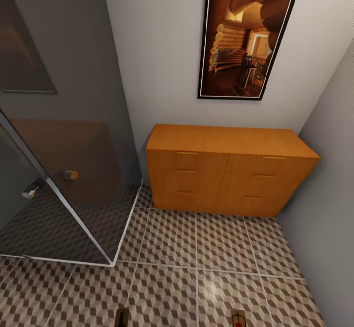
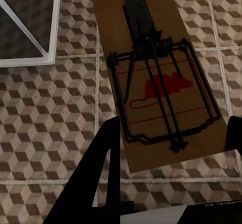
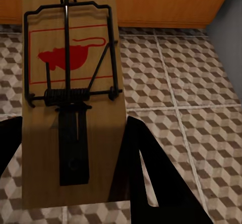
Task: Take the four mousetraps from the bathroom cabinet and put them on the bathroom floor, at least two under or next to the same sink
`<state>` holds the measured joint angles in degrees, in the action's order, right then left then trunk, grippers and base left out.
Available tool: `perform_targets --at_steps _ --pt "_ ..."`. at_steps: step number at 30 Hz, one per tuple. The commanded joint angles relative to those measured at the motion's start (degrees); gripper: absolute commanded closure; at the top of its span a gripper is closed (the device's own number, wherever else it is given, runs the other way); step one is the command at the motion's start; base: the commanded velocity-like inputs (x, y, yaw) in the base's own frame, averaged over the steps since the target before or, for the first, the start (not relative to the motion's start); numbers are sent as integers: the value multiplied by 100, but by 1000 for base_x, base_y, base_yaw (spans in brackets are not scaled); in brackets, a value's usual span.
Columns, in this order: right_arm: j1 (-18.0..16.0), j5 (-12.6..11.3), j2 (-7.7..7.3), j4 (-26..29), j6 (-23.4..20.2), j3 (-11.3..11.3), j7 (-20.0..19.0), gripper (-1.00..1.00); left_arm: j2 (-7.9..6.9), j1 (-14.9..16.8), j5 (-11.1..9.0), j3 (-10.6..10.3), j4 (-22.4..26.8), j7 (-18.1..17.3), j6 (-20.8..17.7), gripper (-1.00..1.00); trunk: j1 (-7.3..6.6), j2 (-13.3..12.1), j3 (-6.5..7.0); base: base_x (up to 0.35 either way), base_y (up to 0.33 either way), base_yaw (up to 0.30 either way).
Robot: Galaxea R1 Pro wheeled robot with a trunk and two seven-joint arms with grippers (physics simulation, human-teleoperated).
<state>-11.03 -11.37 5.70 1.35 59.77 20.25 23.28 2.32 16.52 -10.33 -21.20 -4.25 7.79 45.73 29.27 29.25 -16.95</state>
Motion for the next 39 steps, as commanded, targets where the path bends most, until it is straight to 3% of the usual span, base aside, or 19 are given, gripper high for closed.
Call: perform_targets --at_steps 1,39 --pt "-4 -69 1 -4 23 49 -17 100 5 9 -30 -51 -25 21 32 100 2 8 1 0 0 0" --pt "-4 -71 -13 -9 23 49 -17 100 8 9 -30 -51 -29 21 33 100 2 8 356 0 0 0"
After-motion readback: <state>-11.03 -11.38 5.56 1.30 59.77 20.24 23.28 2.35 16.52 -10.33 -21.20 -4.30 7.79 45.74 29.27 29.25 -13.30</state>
